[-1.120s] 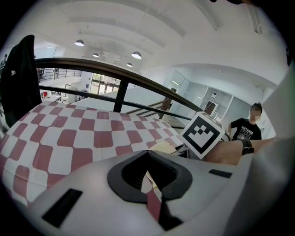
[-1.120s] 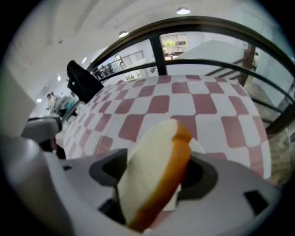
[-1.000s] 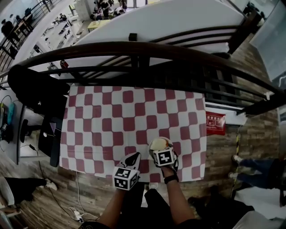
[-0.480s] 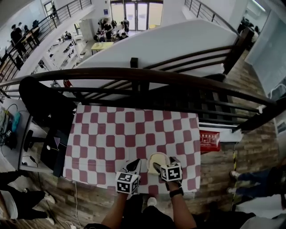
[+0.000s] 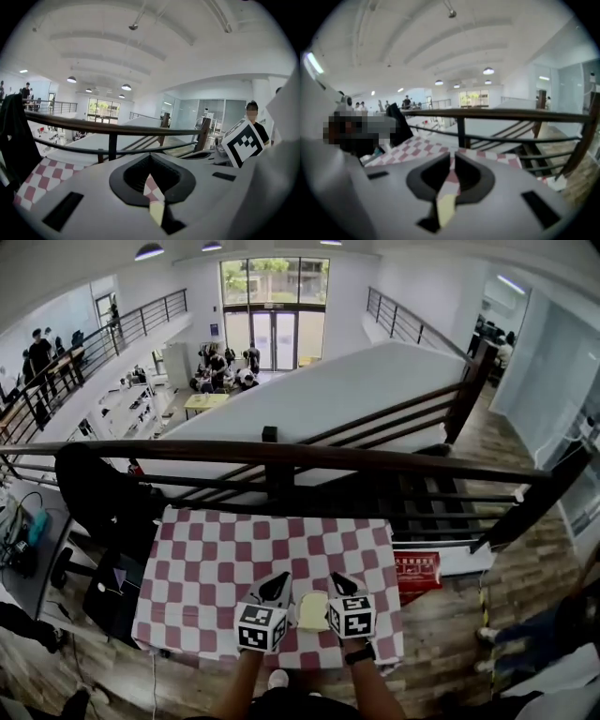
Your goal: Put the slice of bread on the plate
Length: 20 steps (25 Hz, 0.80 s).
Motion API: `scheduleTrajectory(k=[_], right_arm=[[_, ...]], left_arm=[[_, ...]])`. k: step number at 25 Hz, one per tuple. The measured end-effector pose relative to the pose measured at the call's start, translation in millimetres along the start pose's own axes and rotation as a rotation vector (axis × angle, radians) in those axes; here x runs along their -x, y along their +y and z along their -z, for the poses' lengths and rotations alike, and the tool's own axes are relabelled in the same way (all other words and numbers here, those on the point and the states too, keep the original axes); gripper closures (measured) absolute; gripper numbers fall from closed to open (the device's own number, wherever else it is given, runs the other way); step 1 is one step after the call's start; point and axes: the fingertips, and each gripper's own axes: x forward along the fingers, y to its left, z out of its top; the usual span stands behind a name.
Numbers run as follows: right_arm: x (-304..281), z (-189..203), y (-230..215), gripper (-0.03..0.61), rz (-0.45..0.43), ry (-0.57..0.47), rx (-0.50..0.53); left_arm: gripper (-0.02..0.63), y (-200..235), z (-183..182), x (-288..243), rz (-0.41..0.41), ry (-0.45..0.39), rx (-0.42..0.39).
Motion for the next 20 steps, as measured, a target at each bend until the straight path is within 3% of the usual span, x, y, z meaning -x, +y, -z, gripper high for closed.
scheduleTrajectory(k=[6,11,15,20], right_arm=[[57.2,-79.8,13.3,0.563,0.008,-0.253,0.024],[100.9,-119.8,33.6,0.565,0.012,-0.381,0.097],[130.7,-139.7,45.1,0.565,0.016,-0.479,0.137],[144.4,-136.9,49.0,0.565,0.013,-0.507,0.126]], left_arm=[[0.597,-25.4,-74.9,32.3,-0.006,-0.181,-0.101],[0.597,-42.8,-113.9,58.0,0.019,-0.303,-0.056],[0.597,-47.8,-134.9,73.0,-0.029,-0.362,-0.129],[0.597,-58.5,-136.2,87.2,-0.075,-0.415,-0.209]])
